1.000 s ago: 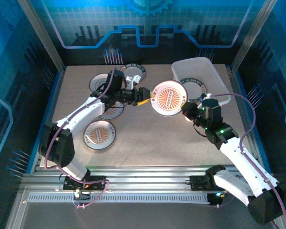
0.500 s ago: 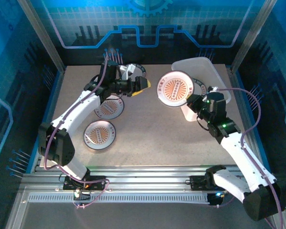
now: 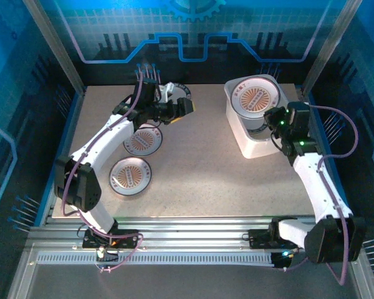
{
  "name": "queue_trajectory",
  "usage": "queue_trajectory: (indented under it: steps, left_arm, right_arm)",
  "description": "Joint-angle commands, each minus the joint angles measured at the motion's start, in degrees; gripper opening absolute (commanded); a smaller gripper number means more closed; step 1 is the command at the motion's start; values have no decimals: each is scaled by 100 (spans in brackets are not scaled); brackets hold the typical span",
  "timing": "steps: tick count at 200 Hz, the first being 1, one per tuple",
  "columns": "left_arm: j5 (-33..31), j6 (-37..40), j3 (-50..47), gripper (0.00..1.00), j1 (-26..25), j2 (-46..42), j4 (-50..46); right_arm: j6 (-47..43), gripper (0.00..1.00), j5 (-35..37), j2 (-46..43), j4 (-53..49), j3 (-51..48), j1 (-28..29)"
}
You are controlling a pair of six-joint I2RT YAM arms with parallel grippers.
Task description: Place the plates into the plastic bin on the countertop
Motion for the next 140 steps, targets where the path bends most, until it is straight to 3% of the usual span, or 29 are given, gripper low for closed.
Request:
queue_trajectory:
  steps: [1,59,140]
  left_arm:
    - [-356,-121,60,84,45,-52,-228]
    - [-736,-252,22,84,40,-113,-286]
    - [-614,-43,-134,84,194,-166,-317]
  right_arm:
    - [417,0,251,385,-96,462,-176]
    - [929,0,557,1452,-788,1139,-196]
    - [1264,0,1444,2297,-1266,1710,27]
